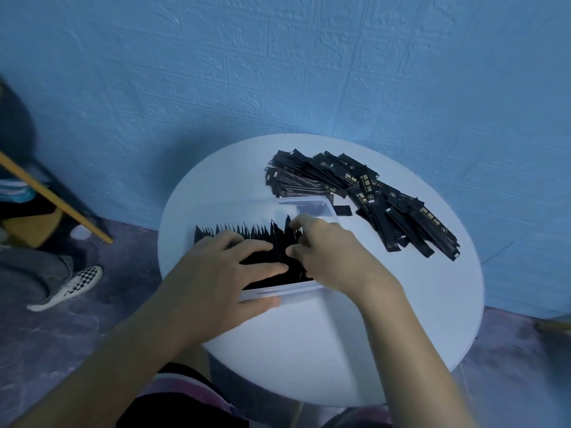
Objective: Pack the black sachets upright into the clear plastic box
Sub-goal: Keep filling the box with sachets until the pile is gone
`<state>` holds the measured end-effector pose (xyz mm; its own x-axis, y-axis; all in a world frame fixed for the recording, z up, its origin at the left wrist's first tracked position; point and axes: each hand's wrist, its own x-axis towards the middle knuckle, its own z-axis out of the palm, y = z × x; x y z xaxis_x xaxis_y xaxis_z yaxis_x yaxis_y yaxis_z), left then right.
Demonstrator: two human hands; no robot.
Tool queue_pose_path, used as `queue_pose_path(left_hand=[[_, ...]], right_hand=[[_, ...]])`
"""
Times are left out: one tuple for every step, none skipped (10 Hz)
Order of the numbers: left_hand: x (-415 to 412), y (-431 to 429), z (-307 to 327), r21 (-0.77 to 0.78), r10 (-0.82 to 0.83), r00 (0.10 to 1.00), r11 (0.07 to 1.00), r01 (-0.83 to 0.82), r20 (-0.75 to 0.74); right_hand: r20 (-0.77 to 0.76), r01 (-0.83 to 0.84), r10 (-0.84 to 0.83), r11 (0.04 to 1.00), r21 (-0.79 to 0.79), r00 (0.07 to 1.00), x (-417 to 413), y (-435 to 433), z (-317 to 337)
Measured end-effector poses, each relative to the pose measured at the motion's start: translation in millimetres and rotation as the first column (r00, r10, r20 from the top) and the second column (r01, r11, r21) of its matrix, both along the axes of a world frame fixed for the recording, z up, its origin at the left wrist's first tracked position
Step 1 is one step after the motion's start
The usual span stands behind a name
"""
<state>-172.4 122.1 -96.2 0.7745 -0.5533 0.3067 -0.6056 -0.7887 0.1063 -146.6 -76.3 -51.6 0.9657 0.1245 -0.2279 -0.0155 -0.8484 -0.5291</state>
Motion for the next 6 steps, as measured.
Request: queue_pose_path(left_hand=[[3.2, 4.6, 2.3, 0.079, -0.026, 1.000, 0.997, 0.026, 0.002], [4.1, 5.9, 3.1, 0.083, -0.034, 0.999, 0.996, 0.034, 0.009], [3.9, 5.5, 2.5, 0.077, -0.044, 0.999, 0.996, 0.043, 0.019], [5.2, 6.0, 1.0, 0.084, -0.045, 0.999, 0.996, 0.043, 0.024], [6.1, 5.6, -0.6, 0.081, -0.049, 0.999, 0.996, 0.048, 0.017], [6.1, 6.6, -0.4, 0.056, -0.054, 0.998, 0.997, 0.053, 0.022]], right_hand=[[-0.056, 0.017, -0.016, 1.000, 0.018, 0.998, 11.6, 2.9, -4.5], [-0.148, 0.022, -0.009, 0.996, 0.087, 0.989, 18.3, 3.8, -2.5], [-0.265, -0.004, 0.045, 0.988, 0.154, 0.963, 20.9, 0.4, 3.2], [-0.298, -0.067, 0.113, 0.985, 0.160, 0.948, 20.0, -1.1, 8.1], [-0.309, -0.042, 0.111, 0.974, 0.222, 0.945, 19.2, -1.2, 8.3], [-0.280, -0.007, 0.089, 0.960, 0.281, 0.956, 17.0, -2.0, 5.4]])
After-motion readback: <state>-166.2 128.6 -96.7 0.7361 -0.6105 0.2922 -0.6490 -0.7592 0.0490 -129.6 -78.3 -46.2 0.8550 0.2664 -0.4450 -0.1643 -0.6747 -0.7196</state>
